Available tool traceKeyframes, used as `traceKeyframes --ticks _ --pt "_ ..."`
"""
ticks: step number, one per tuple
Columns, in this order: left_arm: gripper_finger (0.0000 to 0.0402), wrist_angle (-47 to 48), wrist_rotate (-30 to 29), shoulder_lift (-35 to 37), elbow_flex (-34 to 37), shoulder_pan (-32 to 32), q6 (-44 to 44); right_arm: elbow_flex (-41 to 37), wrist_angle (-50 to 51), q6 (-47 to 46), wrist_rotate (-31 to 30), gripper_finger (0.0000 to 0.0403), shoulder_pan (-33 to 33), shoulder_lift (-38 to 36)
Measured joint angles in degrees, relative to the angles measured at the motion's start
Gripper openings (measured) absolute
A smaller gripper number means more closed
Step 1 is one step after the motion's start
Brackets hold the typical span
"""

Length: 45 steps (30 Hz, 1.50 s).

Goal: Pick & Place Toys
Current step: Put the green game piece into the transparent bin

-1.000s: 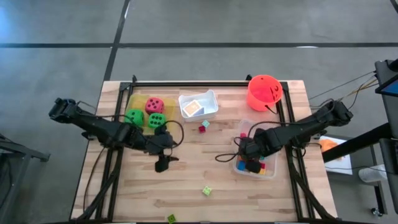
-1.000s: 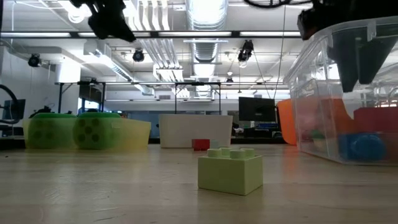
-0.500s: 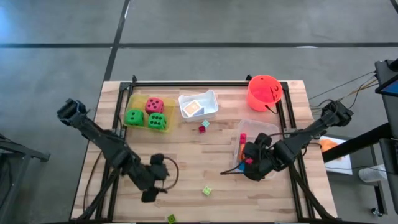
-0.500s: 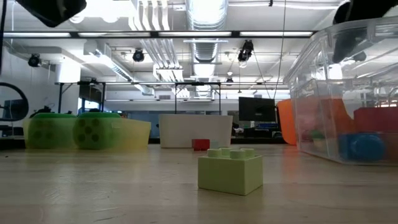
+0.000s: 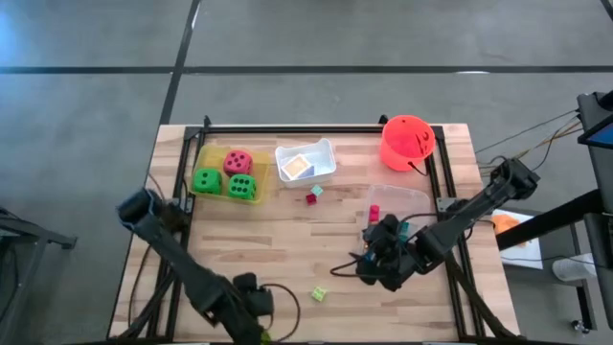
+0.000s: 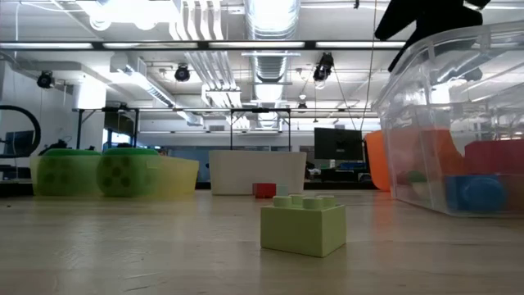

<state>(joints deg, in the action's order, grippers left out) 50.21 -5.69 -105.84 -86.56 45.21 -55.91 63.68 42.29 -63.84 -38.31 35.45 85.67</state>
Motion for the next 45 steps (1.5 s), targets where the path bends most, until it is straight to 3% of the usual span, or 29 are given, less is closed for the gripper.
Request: traceKeyframes --ticks 7,17,33,45 --pt "0.0315 2.6 0.4 -7.4 -6.1 1.2 -9.1 0.0 -1.6 0.9 -3.1 0.0369 0.2 3.0" --pt "0.0315 2.2 4.3 -12.8 -7.3 2.1 -14.7 1.7 -2.0 -0.8 -3.6 0.0369 1.9 4.8" --pt "0.0315 -2.1 4.8 -13.1 -7.7 2.1 -19.8 1.7 -2.5 -0.2 -3.6 0.0369 2.1 5.2" --pt "0.0315 -1.7 1.5 -13.0 -16.1 2.6 -18.3 1.7 -2.7 -0.3 -3.2 0.0369 2.2 5.2"
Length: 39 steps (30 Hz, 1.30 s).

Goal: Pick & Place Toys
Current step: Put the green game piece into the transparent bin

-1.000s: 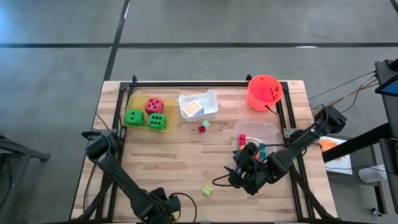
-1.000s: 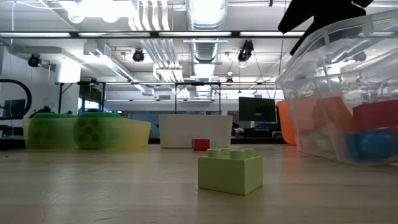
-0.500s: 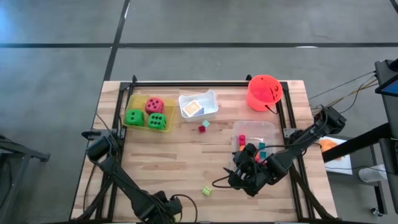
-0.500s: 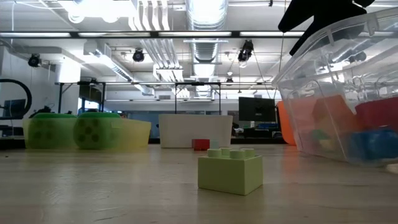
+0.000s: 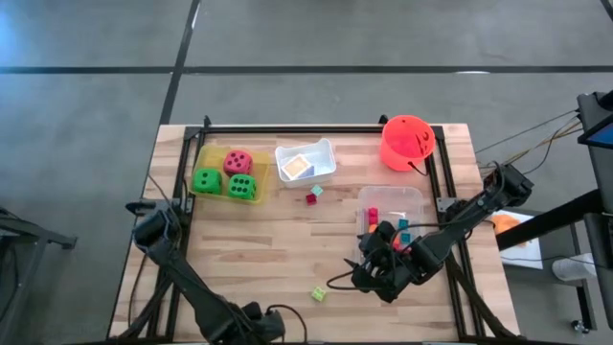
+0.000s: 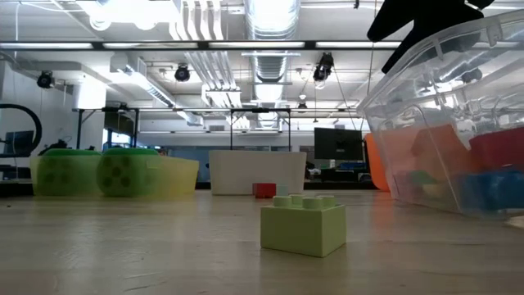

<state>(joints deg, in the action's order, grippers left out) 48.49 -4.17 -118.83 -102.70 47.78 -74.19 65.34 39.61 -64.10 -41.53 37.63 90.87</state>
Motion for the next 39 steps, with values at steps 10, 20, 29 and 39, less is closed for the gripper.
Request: traceKeyframes --ticks 10,20,29,39 --pt "0.0315 0.6 1.9 0.0 6.5 -0.1 -2.5 0.0 -0.1 0.0 0.1 0.0369 0.2 0.0" --pt "0.0315 -4.7 1.2 0.0 10.7 -0.1 4.3 0.0 -0.5 0.0 0.2 0.0369 0.4 0.0" --pt "0.0315 -7.0 -0.3 -0.1 14.4 0.0 8.0 0.0 -1.0 0.6 0.9 0.0369 0.5 0.0" --pt "0.0315 -7.2 -1.0 -0.1 14.9 0.2 11.4 0.0 -1.2 1.1 1.2 0.0369 0.5 0.0"
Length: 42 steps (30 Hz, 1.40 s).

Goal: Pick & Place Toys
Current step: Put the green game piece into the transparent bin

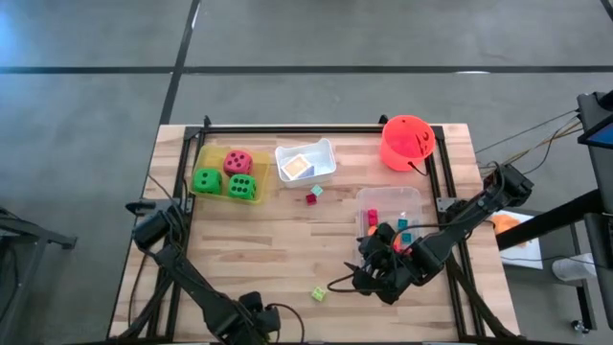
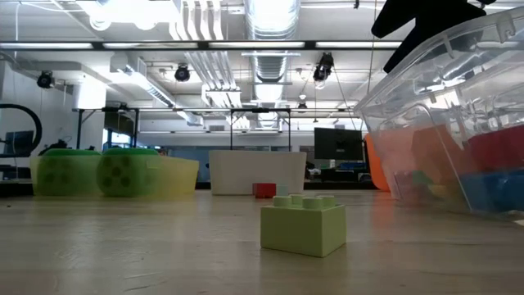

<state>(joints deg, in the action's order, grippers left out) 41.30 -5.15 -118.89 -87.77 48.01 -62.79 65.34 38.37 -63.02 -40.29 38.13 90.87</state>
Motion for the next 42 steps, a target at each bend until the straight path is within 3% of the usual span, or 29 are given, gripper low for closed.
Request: traceKeyframes --ticks 24,33,42 --pt "0.0315 -0.4 -0.2 0.0 0.0 0.1 0.8 0.0 0.9 3.6 2.2 0.0369 0.0 -1.4" --pt "0.0315 -0.4 -0.1 0.0 0.0 0.0 0.8 0.1 9.5 -2.9 2.6 0.0369 0.0 -3.2" --pt "0.0315 -0.4 1.0 0.0 0.0 0.0 0.7 0.0 9.7 -3.6 4.6 0.0369 0.0 -4.3"
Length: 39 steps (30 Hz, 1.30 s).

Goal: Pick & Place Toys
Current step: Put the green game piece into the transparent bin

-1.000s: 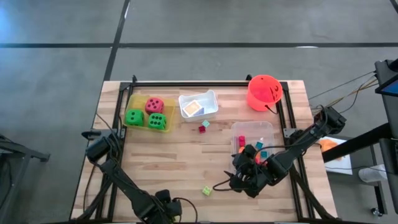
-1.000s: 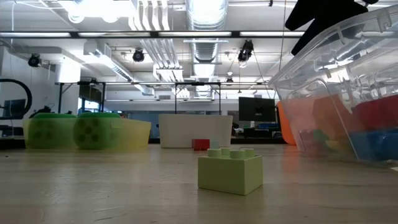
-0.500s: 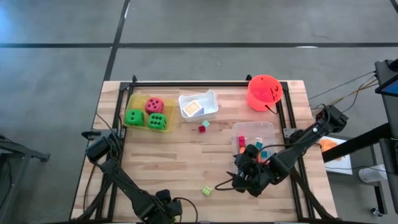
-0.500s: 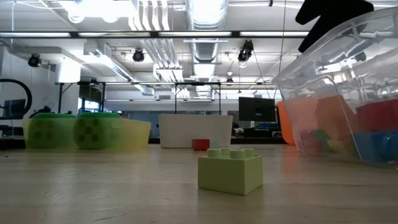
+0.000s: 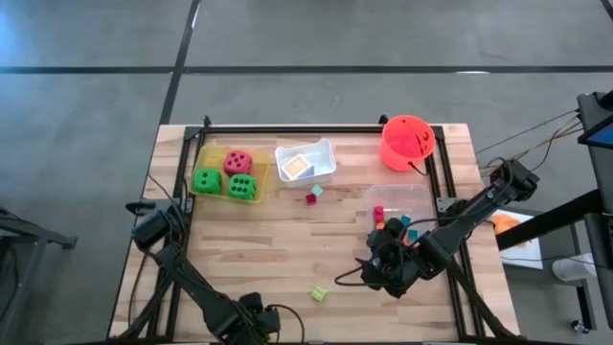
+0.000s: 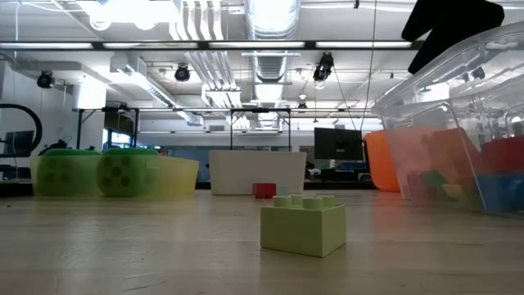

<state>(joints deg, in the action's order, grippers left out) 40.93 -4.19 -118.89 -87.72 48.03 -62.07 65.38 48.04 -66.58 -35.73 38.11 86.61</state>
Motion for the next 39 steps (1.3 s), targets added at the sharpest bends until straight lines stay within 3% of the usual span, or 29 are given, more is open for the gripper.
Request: traceKeyframes --ticks 10,25,39 --pt "0.0315 0.4 -0.1 0.0 0.0 -0.5 0.2 0.4 -0.2 0.4 0.7 0.0369 -0.9 -1.0" --pt "0.0315 -1.0 1.8 0.1 4.1 -1.4 0.1 14.0 0.0 8.6 -2.4 0.0369 -1.1 -1.4" --pt "0.0315 4.4 1.9 0.3 4.0 -3.3 4.4 12.1 -0.3 7.6 -3.2 0.0369 -1.1 -1.3"
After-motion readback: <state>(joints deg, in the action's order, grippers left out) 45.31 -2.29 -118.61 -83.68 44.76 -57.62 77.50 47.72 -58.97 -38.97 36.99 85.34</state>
